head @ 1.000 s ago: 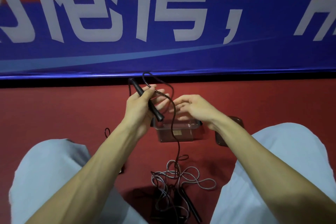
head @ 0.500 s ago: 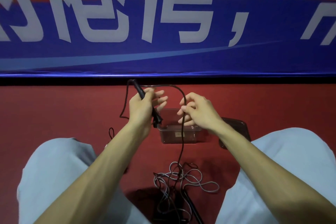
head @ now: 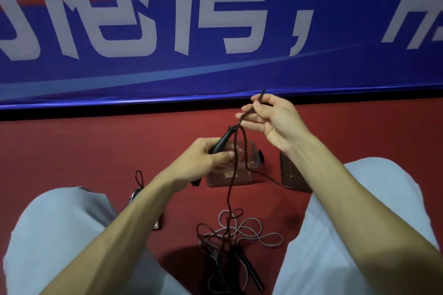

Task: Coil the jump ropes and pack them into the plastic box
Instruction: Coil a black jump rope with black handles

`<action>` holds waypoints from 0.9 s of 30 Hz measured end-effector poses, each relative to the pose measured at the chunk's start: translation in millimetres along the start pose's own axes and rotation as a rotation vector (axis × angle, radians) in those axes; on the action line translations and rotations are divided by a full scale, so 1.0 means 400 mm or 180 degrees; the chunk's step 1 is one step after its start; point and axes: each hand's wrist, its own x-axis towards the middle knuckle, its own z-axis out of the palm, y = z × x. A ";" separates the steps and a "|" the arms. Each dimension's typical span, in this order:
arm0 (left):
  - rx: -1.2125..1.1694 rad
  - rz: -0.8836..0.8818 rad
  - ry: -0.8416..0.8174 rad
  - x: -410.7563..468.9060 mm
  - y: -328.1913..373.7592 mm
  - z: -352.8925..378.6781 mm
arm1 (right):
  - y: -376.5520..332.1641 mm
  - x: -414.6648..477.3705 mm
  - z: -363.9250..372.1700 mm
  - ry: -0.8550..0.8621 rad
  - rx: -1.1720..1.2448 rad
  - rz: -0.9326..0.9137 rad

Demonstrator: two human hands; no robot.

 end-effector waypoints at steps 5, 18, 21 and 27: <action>-0.0248 -0.0011 0.0044 -0.007 0.005 0.002 | 0.004 0.007 -0.012 0.0186 0.0300 0.0071; -0.2509 0.0255 0.1306 0.007 0.050 -0.023 | 0.086 0.005 0.012 -0.0442 -0.1664 0.0428; -0.3053 0.0361 0.1500 0.009 0.056 -0.043 | 0.129 0.004 0.011 -0.1279 -0.2469 0.0695; -0.3104 0.0488 0.1670 0.009 0.051 -0.058 | 0.189 0.007 0.030 -0.1593 -0.4116 -0.0069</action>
